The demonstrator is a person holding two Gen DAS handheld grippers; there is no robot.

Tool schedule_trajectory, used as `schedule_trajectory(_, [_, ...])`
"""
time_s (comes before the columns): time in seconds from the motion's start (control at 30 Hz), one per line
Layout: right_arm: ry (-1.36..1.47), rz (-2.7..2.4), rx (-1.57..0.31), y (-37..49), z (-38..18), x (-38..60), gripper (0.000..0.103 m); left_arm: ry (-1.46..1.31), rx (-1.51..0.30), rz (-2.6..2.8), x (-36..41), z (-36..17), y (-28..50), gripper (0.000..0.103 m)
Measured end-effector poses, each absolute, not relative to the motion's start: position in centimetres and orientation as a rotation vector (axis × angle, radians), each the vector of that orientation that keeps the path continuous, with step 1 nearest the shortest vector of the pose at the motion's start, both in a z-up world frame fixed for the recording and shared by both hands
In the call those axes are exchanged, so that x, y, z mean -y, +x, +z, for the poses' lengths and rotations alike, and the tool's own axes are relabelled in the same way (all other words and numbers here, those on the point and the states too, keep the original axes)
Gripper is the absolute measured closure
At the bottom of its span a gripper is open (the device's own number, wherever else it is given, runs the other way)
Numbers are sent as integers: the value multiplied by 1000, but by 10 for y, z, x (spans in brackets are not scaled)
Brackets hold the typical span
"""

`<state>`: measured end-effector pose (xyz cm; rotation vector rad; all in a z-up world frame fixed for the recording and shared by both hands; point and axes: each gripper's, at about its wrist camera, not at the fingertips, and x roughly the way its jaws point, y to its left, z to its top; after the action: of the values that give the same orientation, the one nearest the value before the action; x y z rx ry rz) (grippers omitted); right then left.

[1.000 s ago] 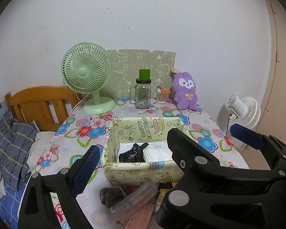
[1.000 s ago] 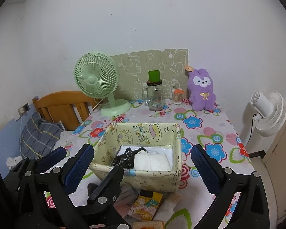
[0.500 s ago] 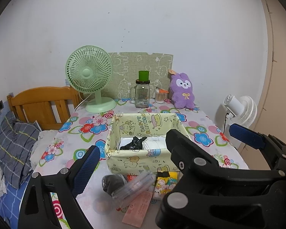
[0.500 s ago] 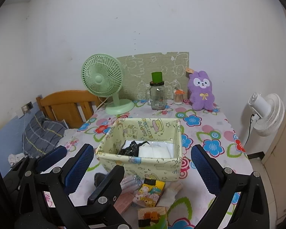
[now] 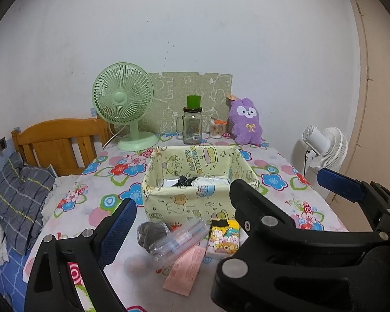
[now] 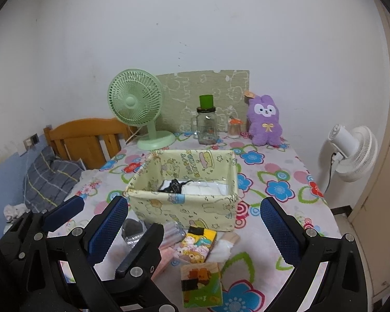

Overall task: Organize soft objects
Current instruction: 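Grasp the green snack box with the right tool while the left tool approaches the clear bag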

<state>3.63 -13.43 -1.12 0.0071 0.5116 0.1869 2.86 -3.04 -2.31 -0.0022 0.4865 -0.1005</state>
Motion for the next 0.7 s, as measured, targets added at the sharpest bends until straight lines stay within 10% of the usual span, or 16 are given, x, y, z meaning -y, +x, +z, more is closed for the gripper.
schedule_trajectory(0.7, [48,160,-568,35,-73,133,1,-37,-597,-128,24,-82,34,7])
